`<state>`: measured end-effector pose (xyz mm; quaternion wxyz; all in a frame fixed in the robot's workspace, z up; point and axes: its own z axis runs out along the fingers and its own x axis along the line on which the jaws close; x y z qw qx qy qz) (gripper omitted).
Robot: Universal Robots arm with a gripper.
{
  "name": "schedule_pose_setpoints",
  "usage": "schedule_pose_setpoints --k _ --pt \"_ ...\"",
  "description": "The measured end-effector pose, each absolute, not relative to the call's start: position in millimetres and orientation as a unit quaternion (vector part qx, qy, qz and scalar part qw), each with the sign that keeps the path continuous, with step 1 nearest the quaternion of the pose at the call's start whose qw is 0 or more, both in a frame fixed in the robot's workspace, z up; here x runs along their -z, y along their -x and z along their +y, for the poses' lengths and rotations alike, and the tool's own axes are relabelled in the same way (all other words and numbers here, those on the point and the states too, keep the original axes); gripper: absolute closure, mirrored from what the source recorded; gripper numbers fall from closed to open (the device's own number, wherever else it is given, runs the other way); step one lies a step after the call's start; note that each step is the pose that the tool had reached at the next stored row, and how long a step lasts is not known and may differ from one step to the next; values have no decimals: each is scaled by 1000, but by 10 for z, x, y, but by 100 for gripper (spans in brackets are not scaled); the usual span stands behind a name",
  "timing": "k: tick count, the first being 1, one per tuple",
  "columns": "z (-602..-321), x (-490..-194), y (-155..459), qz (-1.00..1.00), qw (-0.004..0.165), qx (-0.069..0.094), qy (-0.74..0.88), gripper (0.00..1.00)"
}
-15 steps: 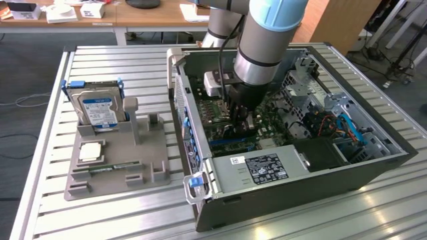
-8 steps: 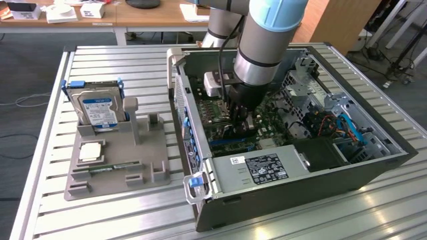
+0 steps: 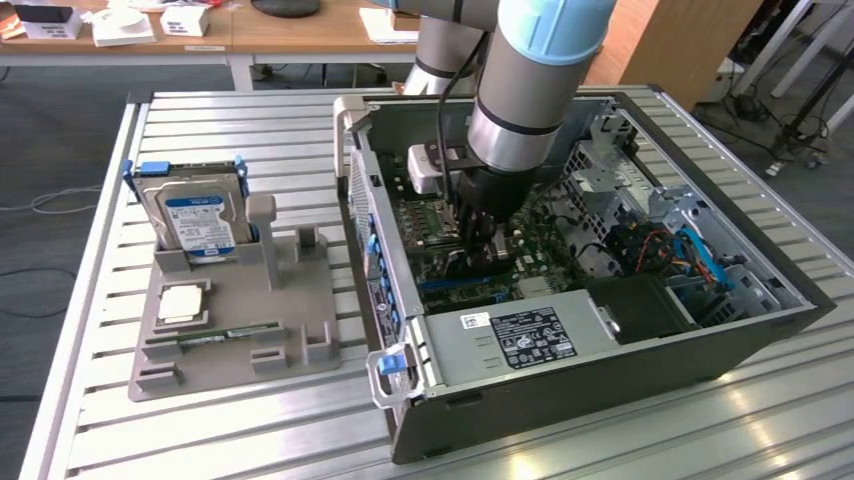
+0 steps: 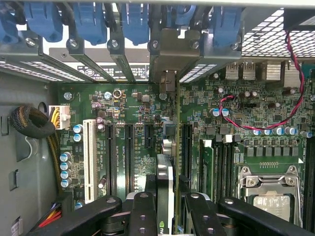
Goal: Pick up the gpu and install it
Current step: 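Insert the gpu into the slot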
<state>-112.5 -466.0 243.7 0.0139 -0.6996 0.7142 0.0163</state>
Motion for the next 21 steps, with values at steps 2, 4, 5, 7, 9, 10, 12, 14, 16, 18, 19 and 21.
schedule_pose_setpoints --k 2,4,5,7,9,10,12,14,16,18,19,21 --pt "-4660 -2435 1125 714 14 -16 700 73" --pt "-4660 -2431 1125 714 14 -16 700 73" --pt "-4660 -2431 1125 714 14 -16 700 73" --pt "-4660 -2431 1125 714 14 -16 700 73" --pt "-4660 -2430 1126 714 14 -16 700 73" --pt "-4660 -2429 1126 714 14 -16 700 73" --pt "-4660 -2429 1125 714 14 -16 700 73" --pt "-4660 -2428 1125 714 14 -16 700 73" --pt "-4660 -2428 1125 714 14 -16 700 73" --pt "-4660 -2428 1125 714 14 -16 700 73" --pt "-4660 -2426 1125 714 14 -16 700 73" --pt "-4660 -2423 1125 714 14 -16 700 73"
